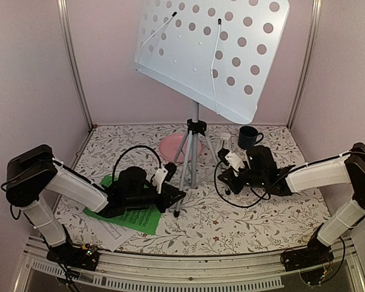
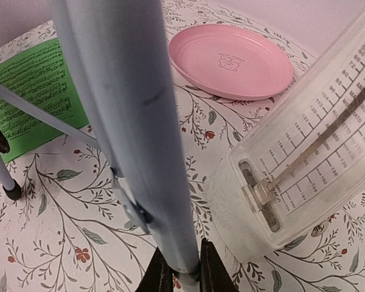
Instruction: Set up the instrument practice props
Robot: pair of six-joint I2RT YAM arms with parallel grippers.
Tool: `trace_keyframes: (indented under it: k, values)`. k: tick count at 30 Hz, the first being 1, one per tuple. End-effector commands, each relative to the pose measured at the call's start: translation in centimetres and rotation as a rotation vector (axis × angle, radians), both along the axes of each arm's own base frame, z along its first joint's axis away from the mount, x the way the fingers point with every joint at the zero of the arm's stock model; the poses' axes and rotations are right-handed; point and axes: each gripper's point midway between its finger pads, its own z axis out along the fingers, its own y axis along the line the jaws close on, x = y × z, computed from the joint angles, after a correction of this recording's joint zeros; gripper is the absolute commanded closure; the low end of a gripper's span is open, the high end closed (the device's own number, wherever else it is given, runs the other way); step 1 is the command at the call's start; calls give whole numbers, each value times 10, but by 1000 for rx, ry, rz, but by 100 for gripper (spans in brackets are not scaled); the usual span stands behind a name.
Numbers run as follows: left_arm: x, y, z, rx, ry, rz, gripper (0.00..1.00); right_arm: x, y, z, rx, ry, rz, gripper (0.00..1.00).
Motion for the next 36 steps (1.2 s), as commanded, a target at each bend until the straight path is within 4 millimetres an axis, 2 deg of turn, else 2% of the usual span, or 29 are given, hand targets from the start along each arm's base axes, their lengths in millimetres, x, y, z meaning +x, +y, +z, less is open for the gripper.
trace_keyframes:
  k: [1,5,13,15,20,25,28,33,36]
  values:
    - [-9,5,-44,74,158,28,100,26,-44,7,21,23,-233,100]
    - [-9,1,-47,76,161,23,100,38,-49,21,-71,-57,-233,100]
    - [-14,-1,-49,90,156,5,100,31,-73,-4,-242,-102,-205,100]
    - [-17,-1,-49,96,157,0,100,32,-80,-3,-255,-117,-216,100]
    - [-20,-7,-50,108,159,-18,100,48,-95,2,-255,-133,-241,100]
    - [-16,-22,-50,94,166,-31,100,69,-112,-2,-302,-166,-271,100]
    - [-17,-29,-51,82,178,-39,100,82,-120,4,-296,-189,-283,100]
    - [-25,-35,-55,85,189,-53,100,95,-120,14,-287,-229,-282,100]
    - [-30,-35,-56,87,205,-60,100,102,-117,12,-294,-239,-281,100]
